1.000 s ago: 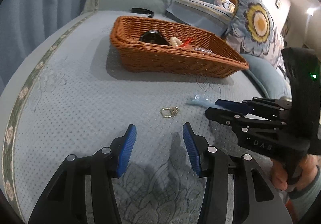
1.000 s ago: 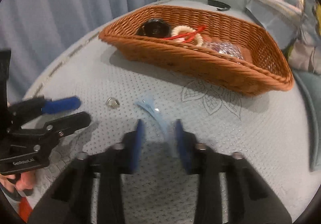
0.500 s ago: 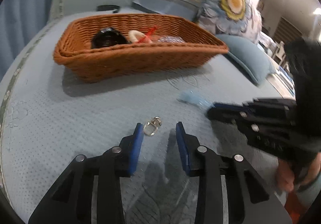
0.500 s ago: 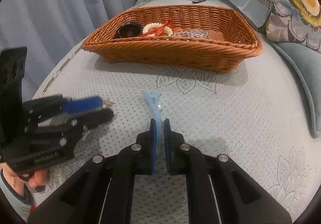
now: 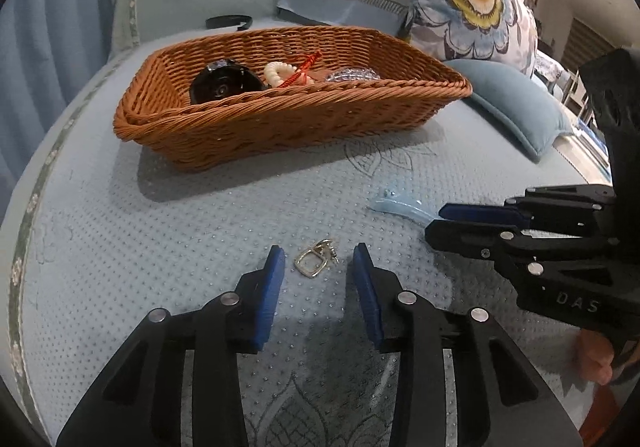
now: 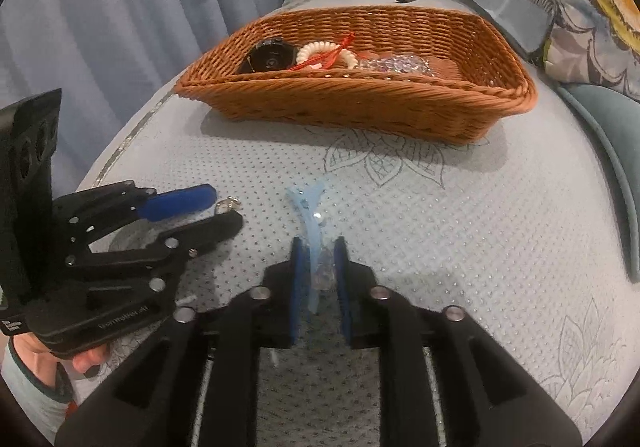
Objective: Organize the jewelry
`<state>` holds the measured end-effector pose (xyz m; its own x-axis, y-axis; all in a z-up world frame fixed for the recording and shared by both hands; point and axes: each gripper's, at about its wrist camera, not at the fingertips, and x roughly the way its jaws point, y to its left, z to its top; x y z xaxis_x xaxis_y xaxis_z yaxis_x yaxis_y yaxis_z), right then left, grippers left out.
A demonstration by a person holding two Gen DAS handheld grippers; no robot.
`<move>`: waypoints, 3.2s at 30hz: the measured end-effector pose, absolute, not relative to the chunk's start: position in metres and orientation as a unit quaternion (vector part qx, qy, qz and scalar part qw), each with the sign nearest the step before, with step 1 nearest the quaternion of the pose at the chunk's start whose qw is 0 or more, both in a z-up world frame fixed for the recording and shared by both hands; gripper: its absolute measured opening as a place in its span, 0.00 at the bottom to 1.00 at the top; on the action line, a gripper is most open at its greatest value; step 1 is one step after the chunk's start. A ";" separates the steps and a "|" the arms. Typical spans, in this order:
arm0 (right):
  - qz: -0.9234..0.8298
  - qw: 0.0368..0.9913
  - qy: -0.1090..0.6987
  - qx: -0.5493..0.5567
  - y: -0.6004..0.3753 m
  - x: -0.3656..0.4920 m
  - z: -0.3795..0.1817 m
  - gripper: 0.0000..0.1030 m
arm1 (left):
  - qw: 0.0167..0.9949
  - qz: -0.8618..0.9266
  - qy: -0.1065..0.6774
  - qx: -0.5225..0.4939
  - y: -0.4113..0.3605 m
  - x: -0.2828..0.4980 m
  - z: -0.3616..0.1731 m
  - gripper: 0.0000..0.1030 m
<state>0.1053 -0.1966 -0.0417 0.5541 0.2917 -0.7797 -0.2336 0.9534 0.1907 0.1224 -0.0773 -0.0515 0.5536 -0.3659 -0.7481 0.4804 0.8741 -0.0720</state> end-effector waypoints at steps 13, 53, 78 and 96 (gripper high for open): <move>0.139 0.891 0.432 -0.028 -0.175 0.111 -0.045 0.06 | 0.880 -0.239 0.402 0.080 -0.082 0.124 -0.053 0.14; 0.113 0.921 0.354 0.119 -0.244 0.228 0.041 0.06 | 0.928 -0.243 0.281 0.014 -0.083 0.204 0.036 0.13; 0.089 0.905 0.398 0.121 -0.248 0.234 0.030 0.30 | 0.933 -0.238 0.266 -0.043 -0.056 0.185 0.050 0.44; 0.062 0.970 0.227 0.065 -0.223 0.019 0.059 0.69 | 0.971 -0.134 0.194 -0.045 -0.003 0.013 0.058 0.74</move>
